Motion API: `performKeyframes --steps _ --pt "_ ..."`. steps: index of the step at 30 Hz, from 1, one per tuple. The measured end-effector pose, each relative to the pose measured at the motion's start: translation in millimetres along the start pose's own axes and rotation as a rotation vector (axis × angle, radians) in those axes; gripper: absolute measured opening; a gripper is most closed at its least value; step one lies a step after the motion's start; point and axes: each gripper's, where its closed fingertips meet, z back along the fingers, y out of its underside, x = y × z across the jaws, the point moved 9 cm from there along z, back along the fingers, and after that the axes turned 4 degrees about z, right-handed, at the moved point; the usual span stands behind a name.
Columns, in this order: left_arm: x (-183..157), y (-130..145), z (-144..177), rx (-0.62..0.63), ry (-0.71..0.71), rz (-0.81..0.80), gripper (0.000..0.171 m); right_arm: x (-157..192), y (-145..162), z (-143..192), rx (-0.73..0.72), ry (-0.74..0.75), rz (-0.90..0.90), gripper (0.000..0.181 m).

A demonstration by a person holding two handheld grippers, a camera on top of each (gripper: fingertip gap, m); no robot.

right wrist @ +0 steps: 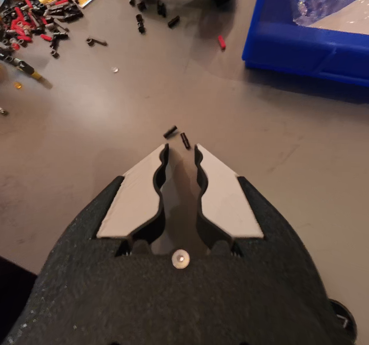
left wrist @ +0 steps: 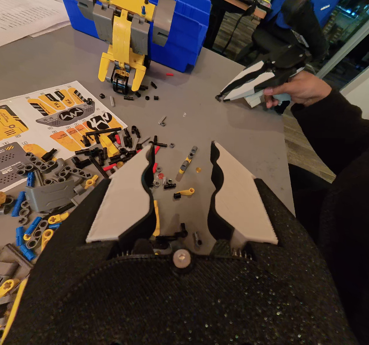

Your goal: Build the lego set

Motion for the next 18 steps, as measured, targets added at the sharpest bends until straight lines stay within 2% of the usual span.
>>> performKeyframes --steps 5,10,15,18 --pt "-1.4 2.1 -2.8 0.017 0.011 0.001 0.055 14.6 1.2 3.4 0.004 -0.073 -0.002 0.022" --pt "-1.4 1.8 -2.4 0.013 0.011 0.001 0.055 7.5 -0.6 5.0 -0.039 0.037 0.062 0.013" --pt "-1.7 1.9 -2.8 0.014 0.01 -0.001 0.055 17.6 -6.6 -3.3 -0.076 -0.039 0.014 0.021" --pt "-2.0 2.1 -3.2 0.016 0.012 -0.001 0.055 18.3 -11.0 -9.5 -0.053 0.061 0.077 0.022"
